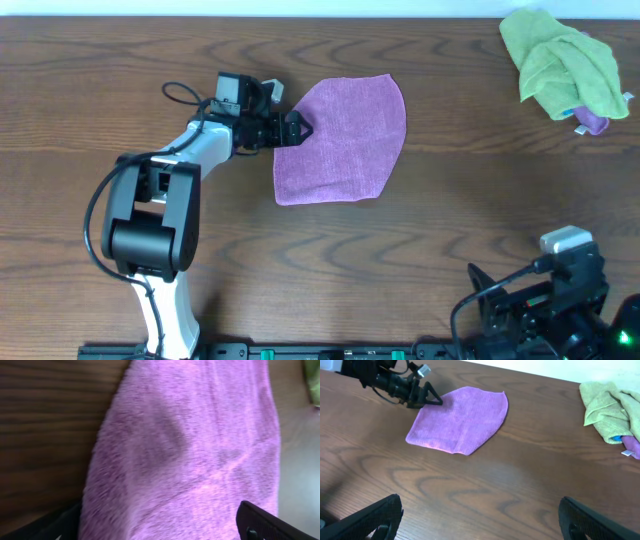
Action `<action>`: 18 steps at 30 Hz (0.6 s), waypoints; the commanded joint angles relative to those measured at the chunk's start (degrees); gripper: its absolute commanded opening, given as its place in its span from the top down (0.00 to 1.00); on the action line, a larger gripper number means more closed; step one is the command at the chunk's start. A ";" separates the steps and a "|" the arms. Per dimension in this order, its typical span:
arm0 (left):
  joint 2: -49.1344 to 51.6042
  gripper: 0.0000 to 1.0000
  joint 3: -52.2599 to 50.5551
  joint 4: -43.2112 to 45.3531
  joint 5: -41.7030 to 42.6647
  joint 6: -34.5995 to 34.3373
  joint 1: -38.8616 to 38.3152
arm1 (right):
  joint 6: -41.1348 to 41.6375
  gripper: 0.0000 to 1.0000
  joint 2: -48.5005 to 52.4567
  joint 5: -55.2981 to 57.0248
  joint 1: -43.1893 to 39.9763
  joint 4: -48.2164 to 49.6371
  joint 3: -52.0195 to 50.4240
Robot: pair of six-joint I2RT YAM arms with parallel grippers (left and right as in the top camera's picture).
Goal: Fold the cloth
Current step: 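Grasp the left edge of the purple cloth with the left gripper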
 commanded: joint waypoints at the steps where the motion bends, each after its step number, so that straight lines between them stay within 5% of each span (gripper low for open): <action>1: 2.78 0.05 0.59 1.14 2.97 -3.13 -0.72 | 0.98 0.01 0.28 0.22 -0.61 0.31 -0.02; 18: 2.78 0.05 17.84 2.69 21.79 -4.15 -3.39 | 0.98 0.01 0.28 2.80 -0.61 0.87 -0.02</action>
